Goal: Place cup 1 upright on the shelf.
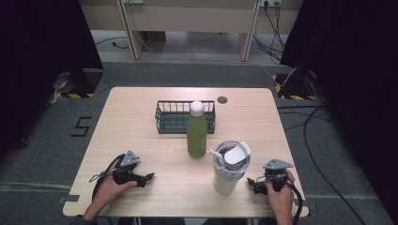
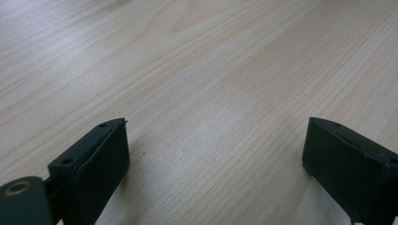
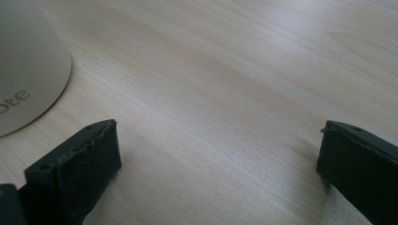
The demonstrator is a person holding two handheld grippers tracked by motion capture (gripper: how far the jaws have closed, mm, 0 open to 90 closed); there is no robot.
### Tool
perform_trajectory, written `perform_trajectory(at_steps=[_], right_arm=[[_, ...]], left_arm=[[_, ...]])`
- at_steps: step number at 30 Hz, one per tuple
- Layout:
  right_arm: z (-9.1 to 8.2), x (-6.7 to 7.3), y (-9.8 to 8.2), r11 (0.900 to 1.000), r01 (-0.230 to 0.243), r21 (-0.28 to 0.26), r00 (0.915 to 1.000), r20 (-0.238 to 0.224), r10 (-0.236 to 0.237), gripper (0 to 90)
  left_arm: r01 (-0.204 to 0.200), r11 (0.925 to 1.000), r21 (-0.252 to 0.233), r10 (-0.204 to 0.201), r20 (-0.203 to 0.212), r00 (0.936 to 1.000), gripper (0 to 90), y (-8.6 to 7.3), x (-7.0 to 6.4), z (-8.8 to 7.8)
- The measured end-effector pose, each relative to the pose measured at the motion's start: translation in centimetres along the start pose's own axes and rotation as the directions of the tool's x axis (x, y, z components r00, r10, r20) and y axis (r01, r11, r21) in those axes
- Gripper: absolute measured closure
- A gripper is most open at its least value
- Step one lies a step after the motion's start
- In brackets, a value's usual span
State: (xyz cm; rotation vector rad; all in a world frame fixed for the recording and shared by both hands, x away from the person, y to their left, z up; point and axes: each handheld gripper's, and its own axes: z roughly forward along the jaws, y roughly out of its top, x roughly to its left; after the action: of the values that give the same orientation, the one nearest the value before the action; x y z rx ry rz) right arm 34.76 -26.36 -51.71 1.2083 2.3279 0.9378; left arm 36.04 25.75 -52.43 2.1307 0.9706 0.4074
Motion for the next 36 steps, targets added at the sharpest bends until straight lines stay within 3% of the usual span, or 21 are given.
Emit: perform_trajectory(at_steps=[10,12,17,22,28,36], right_arm=[[0.0,-0.1,0.0,1.0,0.007,-0.002,1.0,-0.004,-0.007,0.2],[0.0,-0.1,0.0,1.0,0.008,-0.002,1.0,-0.004,-0.008,0.2],[0.1,-0.1,0.1,1.0,0.009,-0.001,0.9999,-0.006,-0.009,0.2],[0.1,-0.1,0.1,1.0,0.01,-0.001,0.9999,-0.008,-0.01,0.3],[0.1,-0.1,0.1,1.0,0.009,0.001,0.9999,-0.01,-0.009,0.2],[0.1,-0.2,0.1,1.0,0.011,0.001,0.9999,-0.01,-0.011,0.3]], left_arm=[[-0.006,0.9999,-0.008,0.006,0.019,0.9998,10.3,0.0,0.0,-0.1],[0.005,0.9998,-0.021,-0.004,0.011,0.9999,15.2,-0.1,0.1,-0.2],[0.008,0.9975,-0.07,-0.007,0.02,0.9998,14.9,0.0,0.0,-0.3],[0.043,0.9868,-0.156,-0.042,0.013,0.9991,14.9,0.5,0.0,-0.8],[0.066,0.9684,-0.24,-0.056,0.051,0.9971,14.9,1.7,-0.6,-0.9],[0.034,0.9583,-0.284,-0.015,0.07,0.9974,14.9,3.5,-1.6,-0.1]])
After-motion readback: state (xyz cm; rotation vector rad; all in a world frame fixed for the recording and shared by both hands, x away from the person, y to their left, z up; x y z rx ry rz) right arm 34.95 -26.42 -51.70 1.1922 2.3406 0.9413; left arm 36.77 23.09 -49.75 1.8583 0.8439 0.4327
